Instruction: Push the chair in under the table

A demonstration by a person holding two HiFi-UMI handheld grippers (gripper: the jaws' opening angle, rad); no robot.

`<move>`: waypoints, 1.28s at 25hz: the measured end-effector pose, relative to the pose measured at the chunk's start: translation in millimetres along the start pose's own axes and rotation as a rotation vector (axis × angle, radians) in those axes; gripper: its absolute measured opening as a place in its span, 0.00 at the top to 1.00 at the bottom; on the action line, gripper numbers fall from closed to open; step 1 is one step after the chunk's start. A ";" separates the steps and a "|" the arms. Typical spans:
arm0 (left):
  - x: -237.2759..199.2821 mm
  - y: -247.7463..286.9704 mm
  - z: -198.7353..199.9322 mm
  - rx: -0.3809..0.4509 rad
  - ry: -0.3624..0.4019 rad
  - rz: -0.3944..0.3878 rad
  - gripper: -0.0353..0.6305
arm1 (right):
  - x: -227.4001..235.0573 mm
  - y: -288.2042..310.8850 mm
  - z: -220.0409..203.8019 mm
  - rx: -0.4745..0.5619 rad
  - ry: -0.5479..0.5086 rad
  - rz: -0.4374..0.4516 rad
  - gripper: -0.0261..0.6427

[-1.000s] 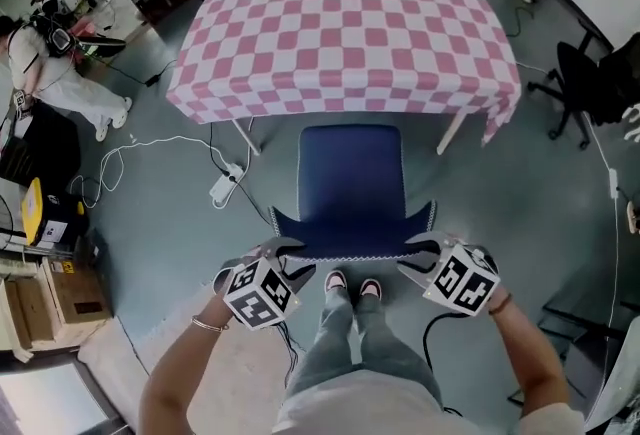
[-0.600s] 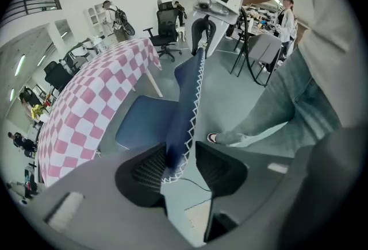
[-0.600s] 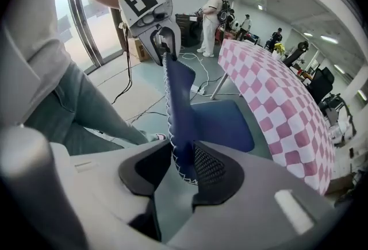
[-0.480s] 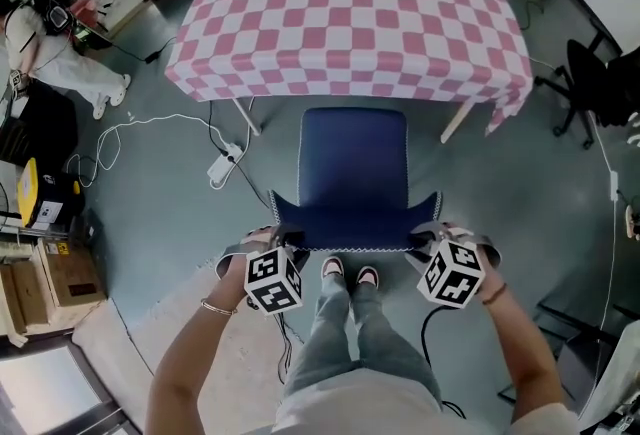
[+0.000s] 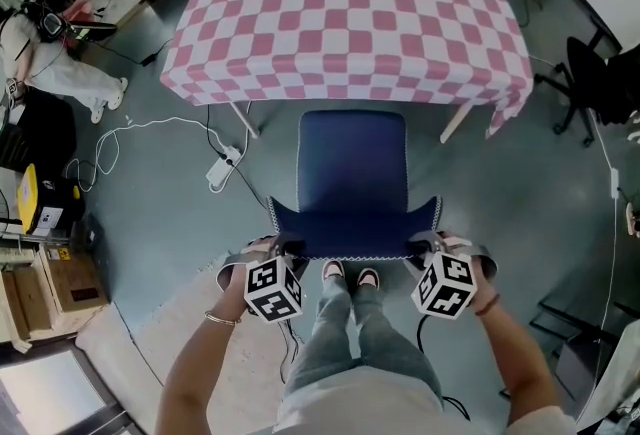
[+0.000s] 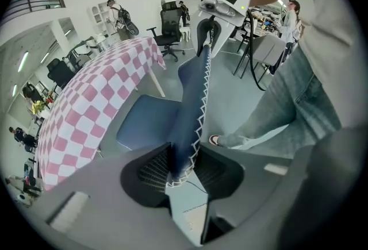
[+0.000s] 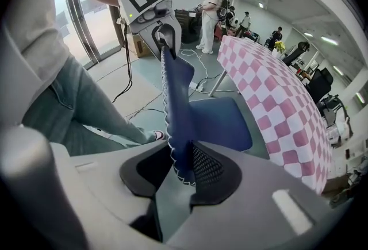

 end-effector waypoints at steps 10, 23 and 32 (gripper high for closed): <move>1.5 0.3 3.1 -0.009 -0.015 -0.001 0.79 | -0.7 -0.2 -2.7 0.009 0.019 -0.016 0.80; -69.1 2.2 18.4 0.030 -0.096 0.078 0.79 | 67.4 32.0 9.0 0.001 0.088 -0.081 0.80; -123.4 2.7 36.4 0.061 -0.114 0.116 0.79 | 127.7 56.0 16.7 -0.022 0.096 -0.103 0.80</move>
Point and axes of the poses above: the fingertips, and each gripper's own axes: y forward along the fingers, x to its right, z out of its top, the point moved 9 cm from there along -y, backward along the fingers, and after that the axes turned 15 degrees about -z, right-handed, at the moved point
